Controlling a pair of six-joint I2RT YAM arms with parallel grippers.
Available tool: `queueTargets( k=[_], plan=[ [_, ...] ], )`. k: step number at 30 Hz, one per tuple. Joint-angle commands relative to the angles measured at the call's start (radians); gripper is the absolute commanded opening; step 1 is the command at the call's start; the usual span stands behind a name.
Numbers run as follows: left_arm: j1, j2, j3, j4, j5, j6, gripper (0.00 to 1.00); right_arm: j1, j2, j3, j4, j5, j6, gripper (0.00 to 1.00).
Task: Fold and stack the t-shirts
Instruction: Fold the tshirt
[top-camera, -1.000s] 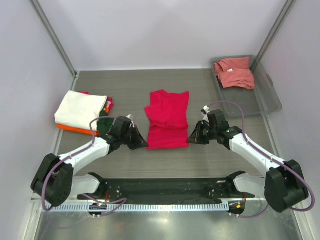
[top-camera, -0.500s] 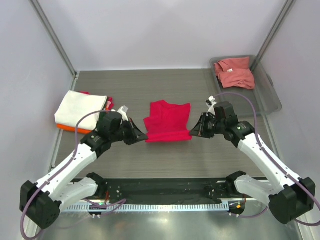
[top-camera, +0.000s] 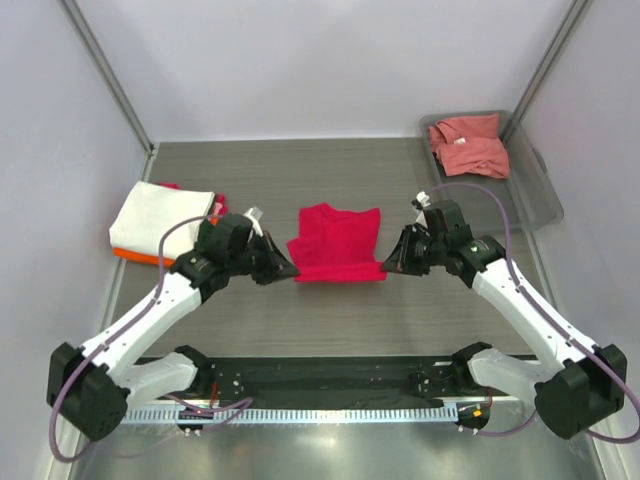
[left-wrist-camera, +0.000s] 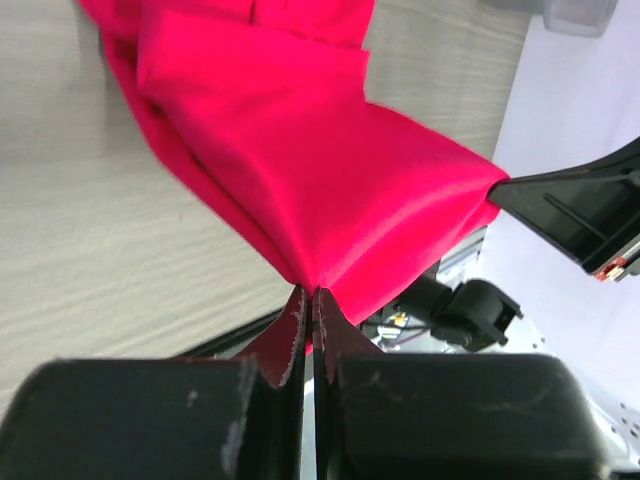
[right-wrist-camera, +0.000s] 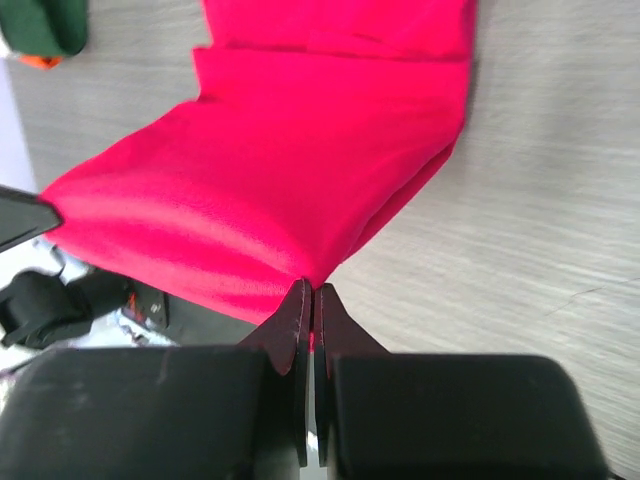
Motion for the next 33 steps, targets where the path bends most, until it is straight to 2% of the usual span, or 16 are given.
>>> queueTargets(
  k=[1,11,20,29,31,32,33],
  plan=[
    [0.013,0.079,0.112,0.002,-0.011,0.056,0.0,-0.005,0.054,0.091,0.002,0.092,-0.019,0.01],
    [0.105,0.365,0.362,0.009,0.029,0.122,0.0,-0.066,0.29,0.278,0.048,0.143,-0.053,0.01],
    [0.169,0.651,0.609,0.008,0.055,0.142,0.0,-0.181,0.505,0.433,0.096,0.079,-0.055,0.01],
    [0.243,0.958,0.833,0.008,0.09,0.106,0.0,-0.215,0.847,0.693,0.155,0.036,-0.056,0.01],
    [0.252,1.015,0.868,0.031,0.096,0.099,0.01,-0.216,0.932,0.758,0.163,0.027,-0.059,0.12],
    [0.253,1.029,0.879,0.032,0.092,0.098,0.08,-0.215,0.949,0.774,0.181,0.06,-0.052,0.32],
    [0.255,1.052,0.894,0.032,0.083,0.102,0.23,-0.216,0.963,0.783,0.189,0.077,-0.047,0.45]
  ],
)
